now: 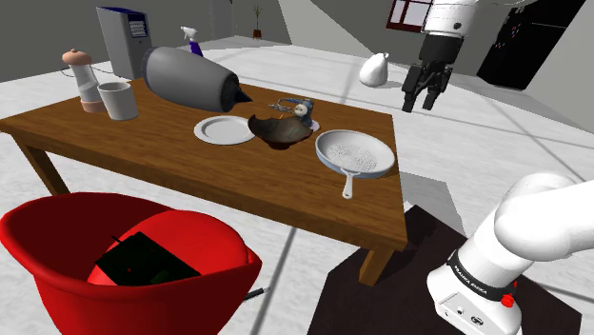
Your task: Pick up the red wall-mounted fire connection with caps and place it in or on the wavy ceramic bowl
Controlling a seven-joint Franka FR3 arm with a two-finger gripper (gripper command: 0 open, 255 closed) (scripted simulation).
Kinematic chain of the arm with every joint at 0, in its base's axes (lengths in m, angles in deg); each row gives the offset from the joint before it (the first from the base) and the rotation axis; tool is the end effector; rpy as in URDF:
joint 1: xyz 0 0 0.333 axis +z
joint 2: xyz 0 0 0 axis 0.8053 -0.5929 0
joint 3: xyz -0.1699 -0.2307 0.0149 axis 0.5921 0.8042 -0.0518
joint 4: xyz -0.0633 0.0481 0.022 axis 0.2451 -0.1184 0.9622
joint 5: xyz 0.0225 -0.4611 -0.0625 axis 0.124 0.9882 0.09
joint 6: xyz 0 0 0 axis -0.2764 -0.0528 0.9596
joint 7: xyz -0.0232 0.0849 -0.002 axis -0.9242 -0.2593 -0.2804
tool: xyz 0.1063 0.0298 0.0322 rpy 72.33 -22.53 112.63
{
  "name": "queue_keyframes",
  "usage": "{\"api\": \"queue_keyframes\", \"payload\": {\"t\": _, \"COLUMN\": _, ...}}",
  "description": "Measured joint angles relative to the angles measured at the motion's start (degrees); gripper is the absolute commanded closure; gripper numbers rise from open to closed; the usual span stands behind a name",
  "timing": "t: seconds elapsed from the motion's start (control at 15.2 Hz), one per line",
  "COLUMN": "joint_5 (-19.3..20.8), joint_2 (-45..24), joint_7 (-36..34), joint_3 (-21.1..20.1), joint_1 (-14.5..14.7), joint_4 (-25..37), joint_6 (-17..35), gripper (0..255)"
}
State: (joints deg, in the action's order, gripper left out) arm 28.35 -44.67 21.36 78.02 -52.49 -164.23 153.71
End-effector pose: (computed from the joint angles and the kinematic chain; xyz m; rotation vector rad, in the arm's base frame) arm 0.4069 -0.0148 0.5485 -3.0589 0.1302 0.1249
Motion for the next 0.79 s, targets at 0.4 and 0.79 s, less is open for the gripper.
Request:
{"api": "queue_keyframes", "payload": {"t": 0.4, "joint_5": -2.24, "joint_2": -7.01, "joint_7": -5.56, "joint_3": -1.9, "joint_1": -0.44, "joint_4": 2.31, "joint_6": 5.59, "gripper": 0}}
{"api": "queue_keyframes", "payload": {"t": 0.79, "joint_5": -4.49, "joint_2": -18.98, "joint_7": -13.36, "joint_3": -3.98, "joint_1": -1.2, "joint_4": 7.94, "joint_6": 13.52, "gripper": 0}}
